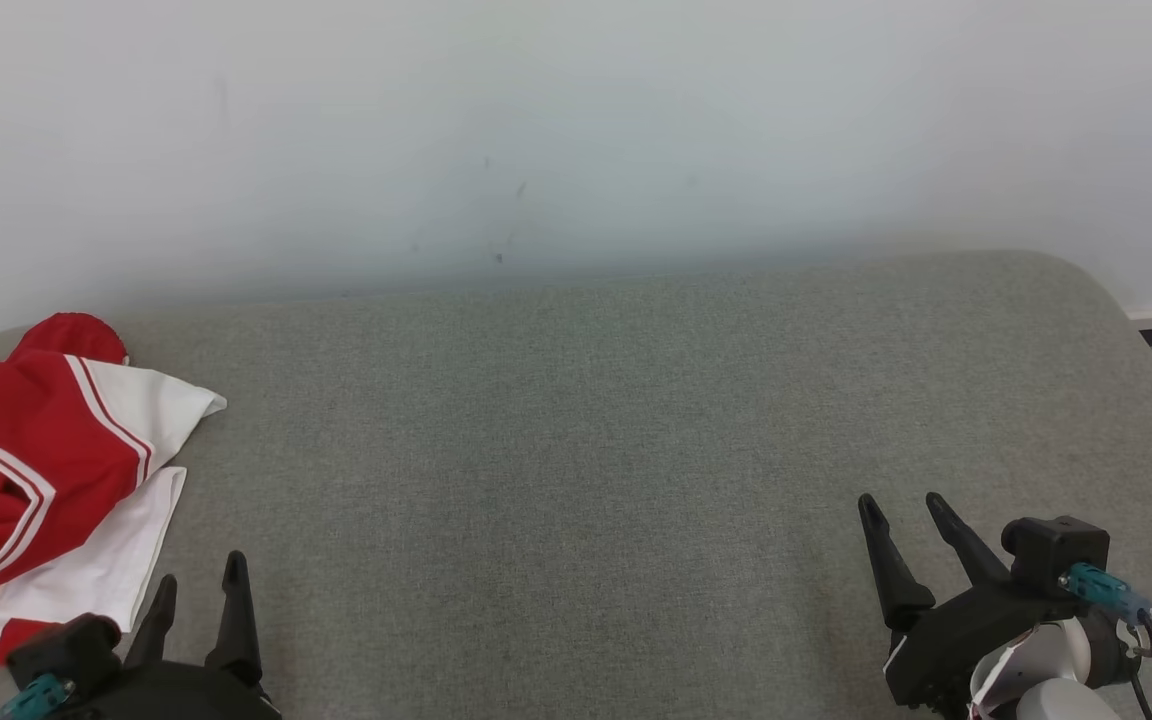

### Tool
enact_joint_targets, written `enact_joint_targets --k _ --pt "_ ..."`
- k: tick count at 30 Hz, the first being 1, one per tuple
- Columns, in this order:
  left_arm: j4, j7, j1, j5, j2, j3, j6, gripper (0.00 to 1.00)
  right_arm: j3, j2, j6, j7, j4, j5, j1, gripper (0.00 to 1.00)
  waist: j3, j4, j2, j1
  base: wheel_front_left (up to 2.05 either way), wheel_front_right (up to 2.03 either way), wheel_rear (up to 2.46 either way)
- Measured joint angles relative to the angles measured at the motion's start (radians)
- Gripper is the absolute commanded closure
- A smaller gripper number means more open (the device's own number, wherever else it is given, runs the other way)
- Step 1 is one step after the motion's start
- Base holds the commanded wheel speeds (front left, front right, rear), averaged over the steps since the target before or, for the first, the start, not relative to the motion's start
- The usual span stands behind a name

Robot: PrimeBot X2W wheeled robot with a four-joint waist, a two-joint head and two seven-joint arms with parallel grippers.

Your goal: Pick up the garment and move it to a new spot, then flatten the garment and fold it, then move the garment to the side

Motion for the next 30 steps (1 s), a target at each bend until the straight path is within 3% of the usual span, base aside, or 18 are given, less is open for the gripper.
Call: enact_joint_targets --k 21,30 --pt "-0.060 0.052 0.000 0.274 0.027 -0.060 0.034 0.00 0.029 -0.033 -0.049 -0.024 -0.052 -0.220 -0.002 0.00 -0.001 0.002 0.0000 -0.0002 0.00 0.00 0.00" --pt "-0.072 0.072 0.000 0.270 0.027 -0.062 0.033 0.00 0.027 -0.036 -0.049 -0.023 -0.057 -0.220 -0.002 0.00 0.006 0.000 0.0001 -0.0001 0.00 0.00 0.00"
